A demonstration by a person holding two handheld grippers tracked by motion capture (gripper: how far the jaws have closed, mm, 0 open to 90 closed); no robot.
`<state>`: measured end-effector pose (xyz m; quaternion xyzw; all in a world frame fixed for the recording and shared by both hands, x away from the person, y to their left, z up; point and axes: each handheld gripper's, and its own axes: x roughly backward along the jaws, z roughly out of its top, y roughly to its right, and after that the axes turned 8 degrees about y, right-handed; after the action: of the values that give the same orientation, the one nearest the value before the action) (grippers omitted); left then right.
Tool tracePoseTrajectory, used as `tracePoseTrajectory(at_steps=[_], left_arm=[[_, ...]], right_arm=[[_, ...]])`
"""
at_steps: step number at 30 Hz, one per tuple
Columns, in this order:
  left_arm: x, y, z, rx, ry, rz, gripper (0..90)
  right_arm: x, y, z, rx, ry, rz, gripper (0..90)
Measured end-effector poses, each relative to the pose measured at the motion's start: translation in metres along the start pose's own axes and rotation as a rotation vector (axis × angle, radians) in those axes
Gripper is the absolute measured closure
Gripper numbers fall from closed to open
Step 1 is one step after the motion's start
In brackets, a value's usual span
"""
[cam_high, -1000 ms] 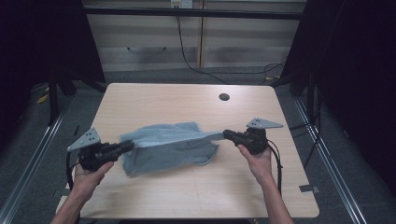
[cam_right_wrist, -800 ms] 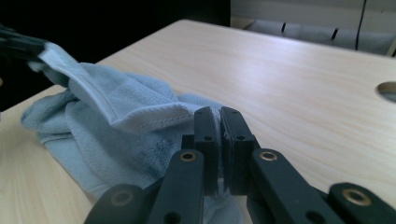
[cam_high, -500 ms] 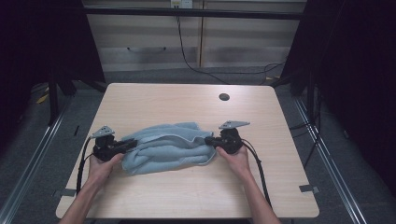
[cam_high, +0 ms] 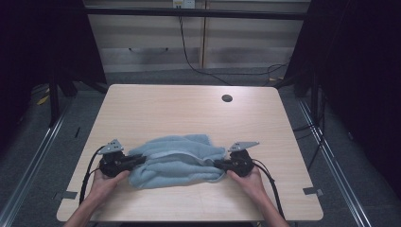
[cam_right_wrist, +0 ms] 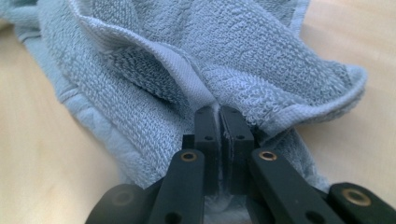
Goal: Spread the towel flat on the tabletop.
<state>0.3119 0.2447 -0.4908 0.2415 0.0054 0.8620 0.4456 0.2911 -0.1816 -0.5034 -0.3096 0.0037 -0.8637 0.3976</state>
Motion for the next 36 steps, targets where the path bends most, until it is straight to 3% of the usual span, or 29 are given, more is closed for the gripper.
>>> tracePoseTrajectory(at_steps=[3, 9, 11, 14, 17, 21, 26, 31, 36], left_arm=[[-0.001, 0.016, -0.002, -0.025, -0.014, -0.001, 82.4], [-0.003, 0.034, -0.005, -0.043, -0.029, -0.064, 82.4], [0.001, 0.04, -0.009, -0.026, -0.033, -0.104, 82.4], [0.01, 0.051, -0.013, -0.033, -0.053, -0.14, 82.4], [0.019, 0.054, -0.007, -0.04, -0.033, -0.147, 82.5], [0.028, 0.047, 0.015, -0.019, 0.055, -0.137, 83.3], [0.036, 0.045, 0.052, -0.029, 0.164, -0.141, 83.4], [0.044, 0.034, 0.093, -0.041, 0.25, -0.09, 83.5], [0.046, 0.011, 0.124, -0.029, 0.303, -0.021, 83.7]], right_arm=[[0.016, -0.011, -0.013, -0.008, -0.011, 0.018, 86.4], [0.045, -0.029, -0.036, -0.027, -0.016, 0.026, 86.4], [0.053, -0.036, -0.042, -0.034, -0.025, 0.034, 86.4], [0.064, -0.046, -0.05, -0.04, -0.037, 0.048, 86.4], [0.072, -0.051, -0.05, -0.017, -0.023, 0.037, 86.5], [0.085, -0.044, -0.029, -0.02, 0.086, 0.017, 86.7], [0.107, -0.034, 0.021, 0.025, 0.253, -0.038, 86.8], [0.123, -0.016, 0.071, 0.052, 0.385, -0.093, 86.8], [0.128, 0.001, 0.108, 0.054, 0.458, -0.135, 86.8]])
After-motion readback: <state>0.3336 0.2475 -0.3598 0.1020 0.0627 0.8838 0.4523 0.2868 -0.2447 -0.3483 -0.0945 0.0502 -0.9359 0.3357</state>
